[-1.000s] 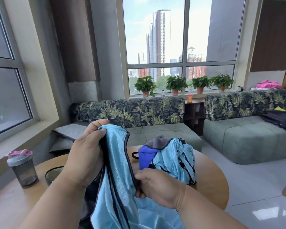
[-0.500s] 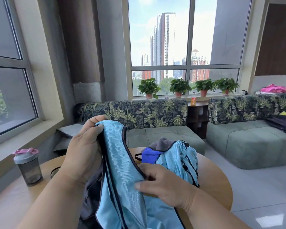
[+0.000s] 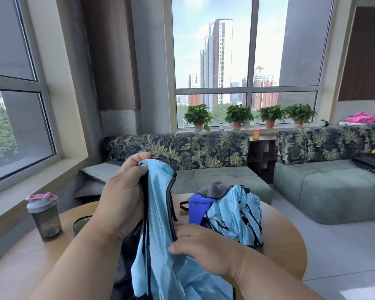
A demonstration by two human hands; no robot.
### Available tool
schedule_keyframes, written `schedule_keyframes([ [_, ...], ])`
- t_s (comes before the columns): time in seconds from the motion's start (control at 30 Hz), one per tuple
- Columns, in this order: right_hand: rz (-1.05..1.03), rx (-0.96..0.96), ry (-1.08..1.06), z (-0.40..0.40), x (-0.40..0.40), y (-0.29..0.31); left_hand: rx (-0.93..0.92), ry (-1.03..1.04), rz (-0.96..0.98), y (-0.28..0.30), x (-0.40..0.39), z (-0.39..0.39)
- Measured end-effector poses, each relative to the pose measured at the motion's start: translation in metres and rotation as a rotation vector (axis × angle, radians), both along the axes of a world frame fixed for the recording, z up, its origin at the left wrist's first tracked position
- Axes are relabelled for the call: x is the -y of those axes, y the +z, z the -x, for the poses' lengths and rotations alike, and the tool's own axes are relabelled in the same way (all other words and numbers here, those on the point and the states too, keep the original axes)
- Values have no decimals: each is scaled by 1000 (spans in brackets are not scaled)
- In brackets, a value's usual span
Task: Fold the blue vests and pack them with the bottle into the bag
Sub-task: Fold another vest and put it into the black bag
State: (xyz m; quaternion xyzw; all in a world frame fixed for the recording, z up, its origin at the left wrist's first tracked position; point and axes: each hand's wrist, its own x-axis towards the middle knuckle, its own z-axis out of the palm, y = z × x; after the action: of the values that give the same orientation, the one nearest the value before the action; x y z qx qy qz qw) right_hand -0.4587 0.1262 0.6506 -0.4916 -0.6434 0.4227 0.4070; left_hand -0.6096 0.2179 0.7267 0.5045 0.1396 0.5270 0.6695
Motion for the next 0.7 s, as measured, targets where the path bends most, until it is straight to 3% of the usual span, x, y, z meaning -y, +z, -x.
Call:
schedule_keyframes([
  [0.17, 67, -46, 33, -5, 6, 5, 34, -1, 26, -2, -1, 2],
  [0.23, 44, 17, 52, -2, 3, 6, 44, -3, 43, -2, -2, 3],
  [0.33, -48, 453, 104, -3, 0, 0, 50, -10, 57, -3, -4, 1],
  [0.4, 2, 657, 17, -2, 3, 0, 45, -8, 43, -3, -4, 0],
  [0.53, -80, 932, -115, -2, 5, -8, 52, 51, 42, -4, -3, 4],
  [0.63, -376, 1158, -286, -13, 1, -15, 35, 199, 57, -3, -10, 11],
  [0.7, -500, 1162, -412, -21, -3, -19, 9, 270, 56, -4, -15, 15],
])
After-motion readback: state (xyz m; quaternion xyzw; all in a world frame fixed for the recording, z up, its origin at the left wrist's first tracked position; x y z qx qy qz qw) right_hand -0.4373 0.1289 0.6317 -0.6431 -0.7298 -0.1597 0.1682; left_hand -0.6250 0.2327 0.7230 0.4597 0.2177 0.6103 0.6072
